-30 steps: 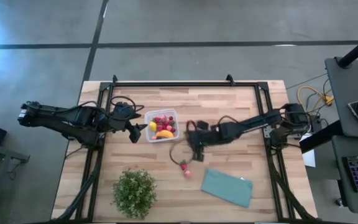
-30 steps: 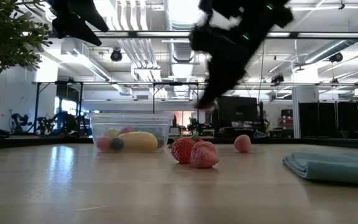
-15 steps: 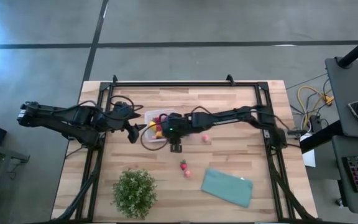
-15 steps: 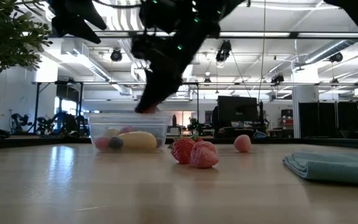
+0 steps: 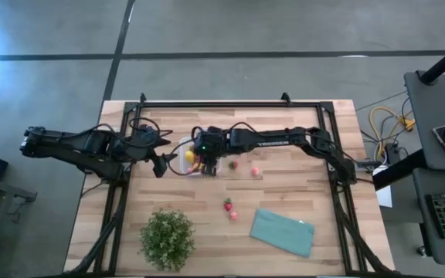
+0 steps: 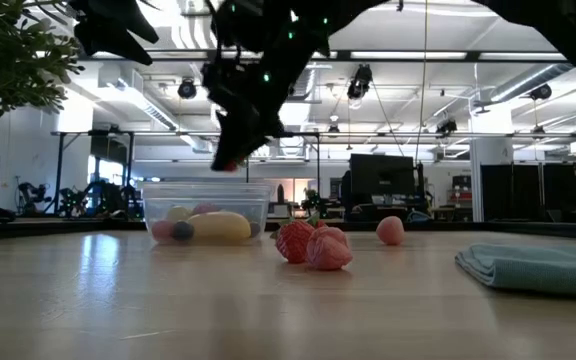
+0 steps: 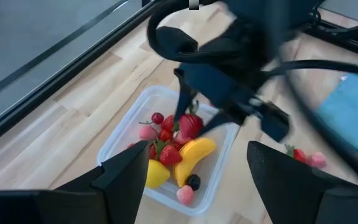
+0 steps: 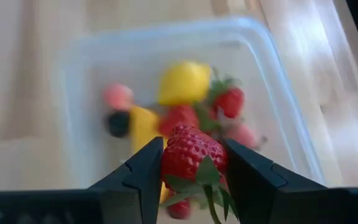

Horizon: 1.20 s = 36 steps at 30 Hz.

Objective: Pick and placing Produce into tupperware
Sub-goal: Put the red strawberry into the transparent bin, then put the pink peach into the transparent bin

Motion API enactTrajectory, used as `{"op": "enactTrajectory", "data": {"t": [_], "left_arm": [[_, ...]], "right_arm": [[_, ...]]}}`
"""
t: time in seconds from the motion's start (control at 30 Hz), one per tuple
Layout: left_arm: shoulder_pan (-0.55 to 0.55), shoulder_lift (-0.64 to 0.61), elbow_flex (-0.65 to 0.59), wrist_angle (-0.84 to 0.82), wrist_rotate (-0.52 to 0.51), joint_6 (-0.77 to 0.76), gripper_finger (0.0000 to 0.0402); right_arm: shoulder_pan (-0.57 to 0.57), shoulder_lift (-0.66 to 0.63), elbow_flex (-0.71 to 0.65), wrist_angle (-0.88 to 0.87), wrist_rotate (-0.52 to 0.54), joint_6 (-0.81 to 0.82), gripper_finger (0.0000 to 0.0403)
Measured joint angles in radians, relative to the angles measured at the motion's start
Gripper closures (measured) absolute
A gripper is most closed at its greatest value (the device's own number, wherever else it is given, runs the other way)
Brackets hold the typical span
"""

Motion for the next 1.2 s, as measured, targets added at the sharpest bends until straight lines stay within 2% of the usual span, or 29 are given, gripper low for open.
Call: {"op": "enactTrajectory", "data": {"t": [0.13,0.33,0.47,0.57,0.73,0.9,1.07,1.2], "left_arm": [[-0.003,-0.045,-0.001,-0.037,0.0,-0.001,0.0143],[-0.024,-0.168,-0.025,-0.059,-0.001,0.022,0.0143],[-0.024,-0.236,-0.085,-0.059,-0.005,0.033,0.0143],[-0.024,-0.298,-0.176,-0.037,-0.022,0.025,0.0143],[-0.024,-0.431,-0.36,0.091,-0.028,-0.001,0.0143],[-0.024,-0.575,-0.486,0.115,0.005,-0.005,0.0143],[-0.024,-0.7,-0.515,0.187,0.046,0.021,0.0143],[-0.024,-0.789,-0.55,0.23,0.051,0.024,0.0143]], "right_arm": [[-0.039,0.002,-0.012,-0.021,-0.015,0.001,0.0246],[-0.054,-0.001,-0.01,-0.11,-0.045,0.036,0.0184],[-0.054,-0.017,-0.006,-0.128,-0.046,0.01,0.0145],[-0.055,-0.04,-0.004,-0.152,-0.044,0.025,0.0128],[-0.071,-0.095,-0.007,-0.242,-0.037,0.031,0.0117],[-0.09,-0.125,-0.028,-0.34,-0.036,0.03,0.0121],[-0.086,-0.178,-0.105,-0.34,-0.045,0.031,0.0124],[-0.087,-0.241,-0.217,-0.339,-0.061,0.049,0.0122]]}}
